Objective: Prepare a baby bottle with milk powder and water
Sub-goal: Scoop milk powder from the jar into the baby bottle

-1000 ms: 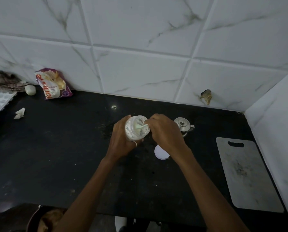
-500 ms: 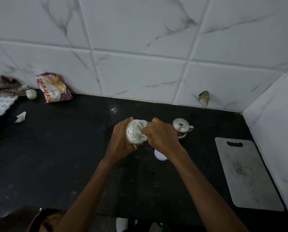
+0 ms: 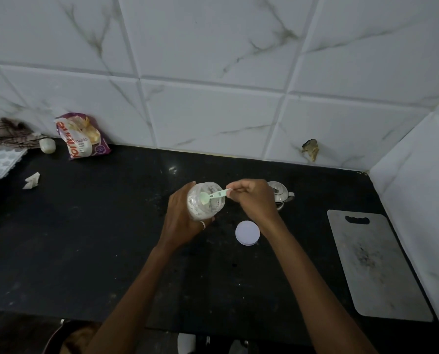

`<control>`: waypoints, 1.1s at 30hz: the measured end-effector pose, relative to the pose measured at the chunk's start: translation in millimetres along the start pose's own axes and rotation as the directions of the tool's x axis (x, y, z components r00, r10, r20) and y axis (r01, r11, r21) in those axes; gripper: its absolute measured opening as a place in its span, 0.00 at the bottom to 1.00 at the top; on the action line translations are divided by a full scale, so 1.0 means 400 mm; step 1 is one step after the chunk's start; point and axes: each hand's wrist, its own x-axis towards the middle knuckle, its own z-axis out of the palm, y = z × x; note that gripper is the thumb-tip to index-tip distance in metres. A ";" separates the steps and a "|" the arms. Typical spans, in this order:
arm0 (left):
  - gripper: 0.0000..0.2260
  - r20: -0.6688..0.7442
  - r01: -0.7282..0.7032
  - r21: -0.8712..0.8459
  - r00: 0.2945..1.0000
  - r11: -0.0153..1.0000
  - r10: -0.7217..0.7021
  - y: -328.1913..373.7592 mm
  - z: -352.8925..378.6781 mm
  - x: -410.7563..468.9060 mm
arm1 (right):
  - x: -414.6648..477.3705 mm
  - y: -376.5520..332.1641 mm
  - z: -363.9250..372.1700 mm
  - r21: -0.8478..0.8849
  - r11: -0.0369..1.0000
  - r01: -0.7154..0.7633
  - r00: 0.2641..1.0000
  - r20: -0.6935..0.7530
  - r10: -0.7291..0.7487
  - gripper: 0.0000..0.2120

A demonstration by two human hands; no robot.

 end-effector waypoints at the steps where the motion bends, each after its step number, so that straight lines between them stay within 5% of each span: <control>1: 0.32 -0.010 -0.016 -0.016 1.000 1.000 0.016 0.009 -0.006 0.003 | 0.001 0.001 -0.004 0.059 0.997 -0.042 0.999 -0.008 0.043 0.06; 10: 0.23 -0.087 -0.064 -0.049 0.994 0.997 0.059 0.077 -0.025 -0.004 | -0.003 0.009 -0.012 0.270 0.947 -0.174 0.982 -0.019 0.186 0.08; 21: 0.23 -0.083 -0.067 0.016 0.994 0.998 0.068 0.061 -0.032 -0.009 | 0.001 0.008 0.006 0.225 0.961 -0.162 0.985 -0.021 0.171 0.07; 33: 0.27 -0.171 0.038 0.011 0.985 0.999 -0.036 0.055 -0.060 -0.034 | 0.017 0.002 0.009 0.369 0.893 -0.259 0.960 -0.001 0.279 0.06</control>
